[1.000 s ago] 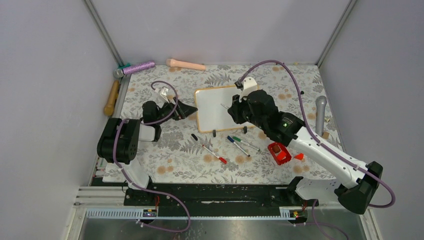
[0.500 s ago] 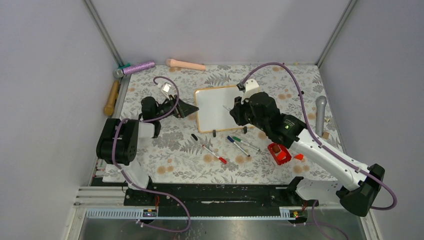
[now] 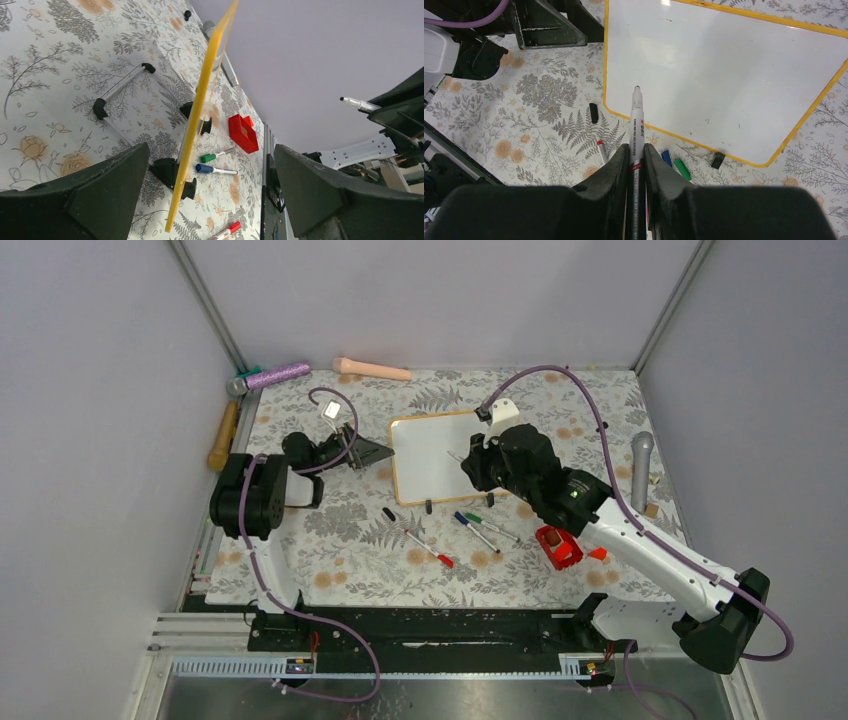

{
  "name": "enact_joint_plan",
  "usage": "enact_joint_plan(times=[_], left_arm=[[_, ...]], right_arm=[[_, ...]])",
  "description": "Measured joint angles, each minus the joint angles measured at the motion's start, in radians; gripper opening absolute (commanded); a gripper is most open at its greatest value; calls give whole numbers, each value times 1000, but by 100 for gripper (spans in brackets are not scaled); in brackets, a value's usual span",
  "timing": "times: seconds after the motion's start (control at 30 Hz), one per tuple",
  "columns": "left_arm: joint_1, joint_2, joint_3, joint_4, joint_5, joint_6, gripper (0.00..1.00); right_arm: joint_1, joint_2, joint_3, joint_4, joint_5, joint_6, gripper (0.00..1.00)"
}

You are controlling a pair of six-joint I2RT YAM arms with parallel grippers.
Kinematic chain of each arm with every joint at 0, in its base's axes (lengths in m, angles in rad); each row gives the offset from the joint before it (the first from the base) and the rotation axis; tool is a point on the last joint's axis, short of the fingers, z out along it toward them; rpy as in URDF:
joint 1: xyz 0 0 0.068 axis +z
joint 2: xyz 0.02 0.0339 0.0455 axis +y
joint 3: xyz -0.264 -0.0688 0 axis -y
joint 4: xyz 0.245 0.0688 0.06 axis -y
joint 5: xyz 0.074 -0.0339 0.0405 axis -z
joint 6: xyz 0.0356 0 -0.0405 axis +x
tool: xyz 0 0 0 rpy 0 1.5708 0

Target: Write a sentence on the whiteboard

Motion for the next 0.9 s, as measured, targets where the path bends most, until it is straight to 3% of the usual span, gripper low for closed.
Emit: enact_joint_plan(times=[0.37,0.53,0.7,0.9], left_arm=[[-9,2,47,27,68,-5,95],[-24,15,47,31,80,-5,86],[-40,34,47,30,86,-4,70],[-48,34,41,31,87,0,61]], right_arm=[[-6,36,1,12,-16,11,0],[-6,60,4,23,-22,21,0],[-7,63,18,27,-36,24,0],[-10,80,28,34,-46,29,0]])
